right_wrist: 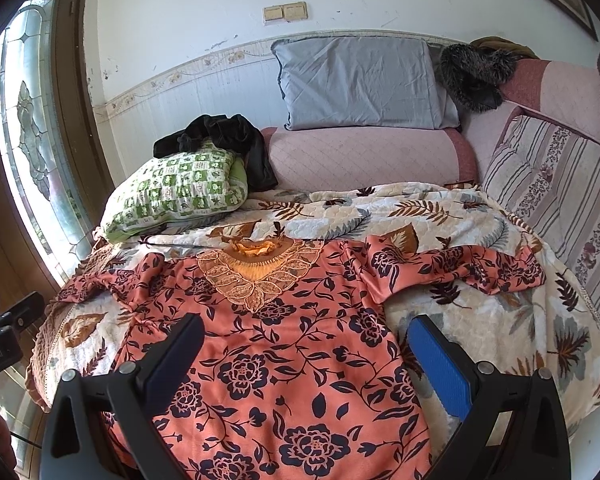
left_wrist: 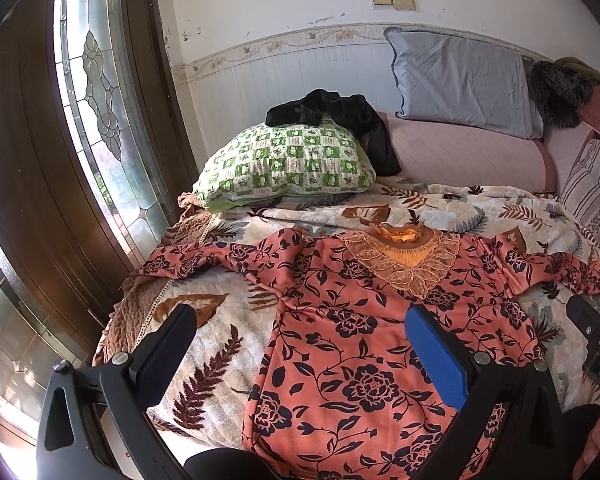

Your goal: Fold small clothes

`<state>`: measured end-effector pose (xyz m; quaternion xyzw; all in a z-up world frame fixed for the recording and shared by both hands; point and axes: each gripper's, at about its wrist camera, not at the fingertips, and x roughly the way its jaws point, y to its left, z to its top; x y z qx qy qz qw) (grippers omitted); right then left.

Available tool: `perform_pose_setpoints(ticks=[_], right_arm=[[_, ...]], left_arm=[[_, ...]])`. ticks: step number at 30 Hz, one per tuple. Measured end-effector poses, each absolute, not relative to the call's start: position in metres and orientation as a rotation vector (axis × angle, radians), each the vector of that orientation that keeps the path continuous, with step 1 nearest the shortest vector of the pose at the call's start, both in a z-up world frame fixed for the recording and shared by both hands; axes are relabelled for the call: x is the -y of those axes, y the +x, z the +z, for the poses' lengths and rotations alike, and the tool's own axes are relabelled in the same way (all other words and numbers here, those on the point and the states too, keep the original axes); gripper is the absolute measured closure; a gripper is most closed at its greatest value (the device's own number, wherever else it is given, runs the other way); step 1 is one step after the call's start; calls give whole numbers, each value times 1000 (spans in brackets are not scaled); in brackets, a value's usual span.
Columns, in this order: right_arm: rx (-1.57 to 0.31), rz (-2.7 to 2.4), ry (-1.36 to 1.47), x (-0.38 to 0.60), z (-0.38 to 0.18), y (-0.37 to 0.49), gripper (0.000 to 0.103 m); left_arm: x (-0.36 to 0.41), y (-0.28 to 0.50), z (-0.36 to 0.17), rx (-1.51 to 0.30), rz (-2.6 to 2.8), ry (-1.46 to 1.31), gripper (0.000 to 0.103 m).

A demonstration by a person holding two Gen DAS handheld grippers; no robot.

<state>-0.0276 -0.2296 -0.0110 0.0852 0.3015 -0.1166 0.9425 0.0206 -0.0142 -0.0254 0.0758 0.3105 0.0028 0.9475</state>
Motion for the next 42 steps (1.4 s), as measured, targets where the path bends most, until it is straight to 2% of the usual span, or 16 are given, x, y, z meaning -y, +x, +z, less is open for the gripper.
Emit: perform_pose_setpoints(ticks=[14,17,22,27,31,34,36,38,40,42], right_arm=[[-651,-253,191,247,-31,-2,0],[-672,-245,223,261,-43,8,0],[-696,-295,335,333,-77,20,0],[-720,-434,616,464,-125,10,0],[-647,-457,1024,564,-172,-4,0],[-562,-510,1210,616,-201,-3,1],[-524,-516,1282,640,-218,7,9],[-495,-561,1336,659,-231,14,24],[-422,-601,1325,670,-230,19,28],[-418,-629,1257,679,-228,31,44]], left_arm=[[23,53,-42,-669,11,179,0],[30,72,-58,-715,-17,173,0],[58,135,-113,-849,-105,108,0],[101,194,-168,-886,-154,77,0],[128,222,-208,-895,-181,118,0],[128,226,-225,-888,-200,134,0],[127,229,-226,-863,-203,158,0],[124,233,-226,-832,-195,179,0],[123,238,-227,-837,-198,167,0],[123,243,-227,-851,-215,141,0]])
